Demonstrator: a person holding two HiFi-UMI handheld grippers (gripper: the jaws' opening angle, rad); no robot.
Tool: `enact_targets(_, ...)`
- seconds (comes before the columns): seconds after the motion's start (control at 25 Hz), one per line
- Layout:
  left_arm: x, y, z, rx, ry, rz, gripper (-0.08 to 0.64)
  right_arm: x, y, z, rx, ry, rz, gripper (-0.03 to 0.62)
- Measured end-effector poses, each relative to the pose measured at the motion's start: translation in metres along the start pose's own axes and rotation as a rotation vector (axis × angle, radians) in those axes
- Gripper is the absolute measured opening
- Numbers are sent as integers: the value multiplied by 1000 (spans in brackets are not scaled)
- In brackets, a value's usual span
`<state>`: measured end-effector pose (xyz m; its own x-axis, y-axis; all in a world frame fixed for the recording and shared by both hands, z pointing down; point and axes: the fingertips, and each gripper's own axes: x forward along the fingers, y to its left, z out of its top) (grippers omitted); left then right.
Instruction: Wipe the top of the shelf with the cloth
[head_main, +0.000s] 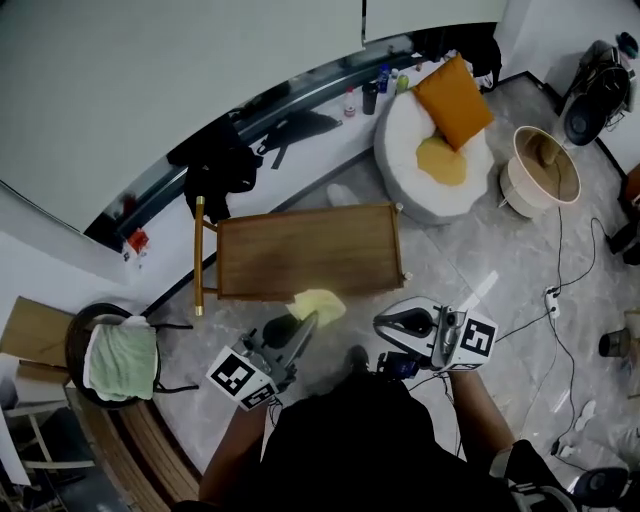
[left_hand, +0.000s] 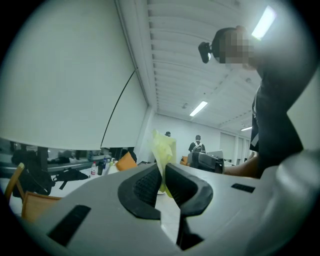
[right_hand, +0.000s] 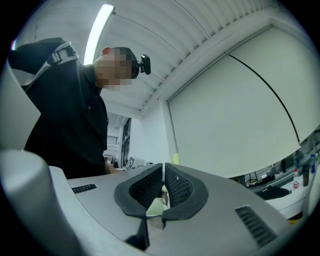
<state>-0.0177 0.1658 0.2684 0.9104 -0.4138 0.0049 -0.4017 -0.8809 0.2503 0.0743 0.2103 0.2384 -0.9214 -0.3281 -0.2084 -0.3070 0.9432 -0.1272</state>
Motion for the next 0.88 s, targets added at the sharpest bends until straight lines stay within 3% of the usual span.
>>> enact_targets(0.28,-75,-32,-9,12,1,-60,29,45,57,-13,7,24,-41,28)
enact_targets(0.6,-186,-63,-49,-66,17,-103,29,97,138,-55,20,116,-29,28)
enact_targets(0.88,-208,-78,-49,-91,26,-128,29,94,164,-66,33,123,-88,28)
